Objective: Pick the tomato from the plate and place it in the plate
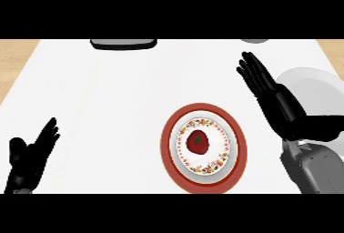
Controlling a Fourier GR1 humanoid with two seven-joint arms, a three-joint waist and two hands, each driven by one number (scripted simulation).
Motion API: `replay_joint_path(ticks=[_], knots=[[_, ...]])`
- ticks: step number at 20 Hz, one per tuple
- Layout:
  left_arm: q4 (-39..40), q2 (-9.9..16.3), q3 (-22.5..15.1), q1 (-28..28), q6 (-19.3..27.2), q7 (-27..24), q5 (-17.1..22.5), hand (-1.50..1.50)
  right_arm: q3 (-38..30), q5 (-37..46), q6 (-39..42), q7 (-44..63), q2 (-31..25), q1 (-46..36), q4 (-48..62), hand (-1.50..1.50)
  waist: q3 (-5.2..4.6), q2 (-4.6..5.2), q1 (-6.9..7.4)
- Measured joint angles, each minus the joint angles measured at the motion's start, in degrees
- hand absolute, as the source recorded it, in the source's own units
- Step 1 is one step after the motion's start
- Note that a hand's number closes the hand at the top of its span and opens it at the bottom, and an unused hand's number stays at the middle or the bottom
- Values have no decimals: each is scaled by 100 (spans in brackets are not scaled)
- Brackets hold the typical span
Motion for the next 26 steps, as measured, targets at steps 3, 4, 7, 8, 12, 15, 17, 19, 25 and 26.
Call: replay_joint_path(ticks=[3, 4, 7, 8, 12, 15, 17, 19, 25, 26], knots=[[-131, -56, 55, -185, -46, 17, -89, 0, -87, 44, 38, -137, 181, 36, 213, 150, -47, 12, 27], [-130, -93, 76, -326, -45, 7, -115, 0, -169, 7, 79, -196, 186, 76, 293, 150, -56, 15, 24], [-99, -190, 134, -694, -114, -100, -99, 0, -228, 396, 125, -375, -106, 61, 611, 150, -117, 0, -24], [-114, -215, 125, -711, -120, -105, -86, 0, -145, 850, 78, -392, -445, 45, 644, -150, -151, -25, -69], [-115, -329, 137, -883, -194, -150, -5, 0, -400, 1208, -1077, -1220, 201, 776, 900, -150, -103, 14, -139], [-3, -545, 56, -1154, -145, -94, -93, 0, -280, 1428, -1231, -2145, 535, 1287, 1246, -150, -91, 25, -80], [85, -595, 68, -1210, -211, -144, -120, 0, -118, 1700, -1263, -2486, 588, 1459, 1511, -150, -90, 28, -36], [78, -638, 81, -1247, -245, -108, -142, 0, 54, 2020, -1336, -2471, 521, 1594, 1472, -150, -90, 24, -16], [121, -708, 220, -1281, -401, -92, -198, 0, 428, 2810, -1337, -1706, 162, 1882, 904, -150, -92, 16, 6], [159, -695, 279, -1293, -474, -97, -194, 0, 487, 2946, -1346, -1540, 159, 1912, 796, -150, -93, 15, 8]])
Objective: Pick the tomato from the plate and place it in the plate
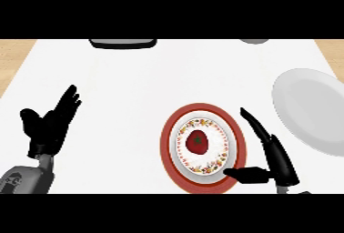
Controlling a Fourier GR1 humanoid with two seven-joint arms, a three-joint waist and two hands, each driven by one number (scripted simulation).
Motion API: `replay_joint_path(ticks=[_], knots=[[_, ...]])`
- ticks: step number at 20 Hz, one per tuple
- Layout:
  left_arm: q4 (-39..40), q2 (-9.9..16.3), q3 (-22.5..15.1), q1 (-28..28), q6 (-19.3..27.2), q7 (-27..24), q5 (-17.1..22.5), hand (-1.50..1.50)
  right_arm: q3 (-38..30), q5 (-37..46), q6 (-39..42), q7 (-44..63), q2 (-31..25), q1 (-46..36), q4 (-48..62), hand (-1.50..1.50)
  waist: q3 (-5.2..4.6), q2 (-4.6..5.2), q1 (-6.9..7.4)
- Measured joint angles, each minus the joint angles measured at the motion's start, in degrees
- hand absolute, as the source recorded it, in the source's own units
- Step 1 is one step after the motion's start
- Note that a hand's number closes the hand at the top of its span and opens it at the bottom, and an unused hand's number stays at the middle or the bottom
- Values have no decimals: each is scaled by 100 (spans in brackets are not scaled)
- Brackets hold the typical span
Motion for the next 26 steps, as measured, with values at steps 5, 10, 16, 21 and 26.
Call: replay_joint_path(ticks=[5, 10, 16, 21, 26], knots=[[-203, -102, 28, 10, 4, 185, -149, 0, 235, 482, 277, 1041, -114, -12, -619, -150, -1, -3, 15], [-179, -155, 121, -4, -98, 181, -187, 0, 521, 909, 731, 2051, -100, -333, -725, -150, -2, 0, 33], [-17, -213, 251, -192, -198, 225, -271, 0, 770, 1651, 1071, 2941, 40, -758, -495, -150, 0, 5, 35], [-86, -324, 306, -113, -235, 266, -397, 0, 791, 1934, 1627, 3479, 88, -921, -536, -150, 1, 3, 35], [-55, -444, 407, -145, -307, 286, -550, 0, 723, 2140, 2098, 3741, 362, -1154, -309, -150, 1, 3, 40]])
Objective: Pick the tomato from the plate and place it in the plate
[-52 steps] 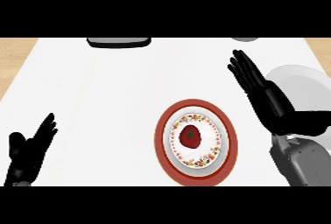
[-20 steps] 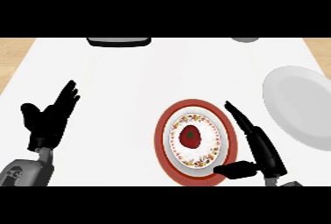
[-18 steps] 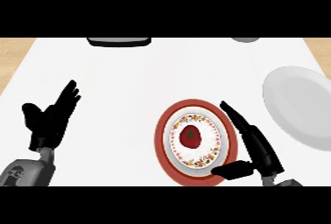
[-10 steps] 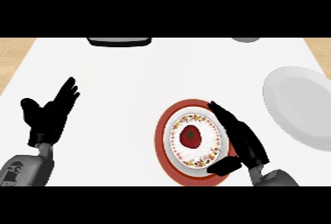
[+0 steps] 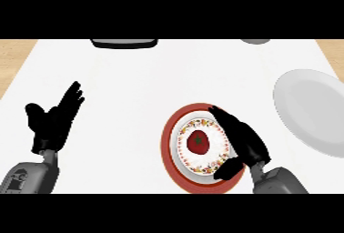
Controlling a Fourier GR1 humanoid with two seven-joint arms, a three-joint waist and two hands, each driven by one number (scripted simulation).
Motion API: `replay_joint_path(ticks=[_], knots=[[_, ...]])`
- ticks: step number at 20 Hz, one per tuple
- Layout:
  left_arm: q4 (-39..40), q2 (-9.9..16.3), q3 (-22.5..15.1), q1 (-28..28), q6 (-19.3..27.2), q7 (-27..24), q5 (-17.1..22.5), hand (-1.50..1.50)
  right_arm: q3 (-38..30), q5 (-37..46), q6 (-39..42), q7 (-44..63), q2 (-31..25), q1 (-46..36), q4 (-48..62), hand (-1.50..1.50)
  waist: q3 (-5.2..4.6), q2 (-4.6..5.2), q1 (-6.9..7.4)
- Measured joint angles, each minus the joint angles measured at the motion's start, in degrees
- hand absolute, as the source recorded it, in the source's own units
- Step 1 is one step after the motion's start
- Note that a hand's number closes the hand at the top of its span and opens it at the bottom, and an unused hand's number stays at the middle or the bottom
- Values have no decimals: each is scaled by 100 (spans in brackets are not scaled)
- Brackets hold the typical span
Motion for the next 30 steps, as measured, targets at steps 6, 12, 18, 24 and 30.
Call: replay_joint_path(ticks=[6, 12, 18, 24, 30], knots=[[-4, -86, 191, 93, -209, -60, -104, 0, -96, 390, 239, 110, 462, -254, 528, -150, 1, 2, 3], [-141, -249, 294, 87, -267, 63, -300, 0, -342, 790, 362, 9, 766, -487, 993, -150, 1, 1, 3], [-235, -332, 399, 181, -402, 80, -394, 0, -454, 1138, 452, -66, 1068, -739, 1574, -150, 0, -1, 7], [16, -418, 465, 88, -463, -76, -477, 0, -267, 1300, 747, -383, 1115, -739, 1569, 150, -21, -30, -13], [0, -473, 557, 31, -476, -16, -569, 0, -314, 1436, 576, -715, 1283, -735, 1711, 150, -29, -43, -15]])
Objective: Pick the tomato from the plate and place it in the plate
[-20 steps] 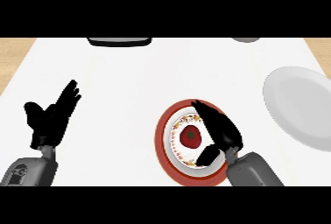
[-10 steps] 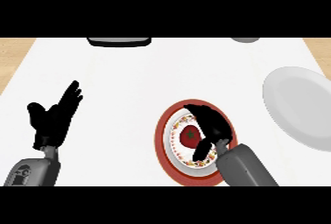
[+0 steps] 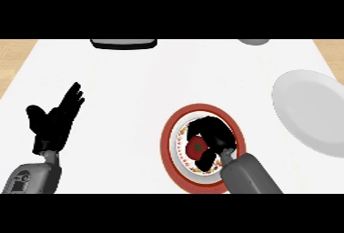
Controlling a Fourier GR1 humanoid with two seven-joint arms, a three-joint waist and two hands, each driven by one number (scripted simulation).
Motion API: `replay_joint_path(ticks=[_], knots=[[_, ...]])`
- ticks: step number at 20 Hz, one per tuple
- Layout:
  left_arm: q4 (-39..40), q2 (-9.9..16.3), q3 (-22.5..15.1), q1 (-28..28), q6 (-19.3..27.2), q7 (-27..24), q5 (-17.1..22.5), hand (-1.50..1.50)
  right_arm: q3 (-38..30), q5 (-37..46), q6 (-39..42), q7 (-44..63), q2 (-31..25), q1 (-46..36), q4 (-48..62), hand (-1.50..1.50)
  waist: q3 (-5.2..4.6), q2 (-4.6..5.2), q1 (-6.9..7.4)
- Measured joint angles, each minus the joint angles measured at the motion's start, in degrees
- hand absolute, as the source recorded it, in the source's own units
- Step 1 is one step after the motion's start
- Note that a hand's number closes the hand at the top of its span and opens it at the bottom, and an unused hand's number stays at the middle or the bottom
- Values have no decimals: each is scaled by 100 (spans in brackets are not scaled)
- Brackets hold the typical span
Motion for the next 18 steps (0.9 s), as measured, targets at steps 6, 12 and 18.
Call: replay_joint_path(ticks=[6, 12, 18], knots=[[57, -67, 42, 56, -54, -75, -54, 0, 178, 250, -387, -354, -135, 350, -366, 150, 17, 12, -21], [-16, -48, 136, 188, 1, -38, -21, 0, 764, 138, -239, -2371, -1709, 1406, -1677, 150, 31, -36, -204], [-69, 8, 240, 278, 13, -27, 16, 0, -191, -575, -1125, -3759, -2799, 2401, -3126, 150, 36, -40, -345]])
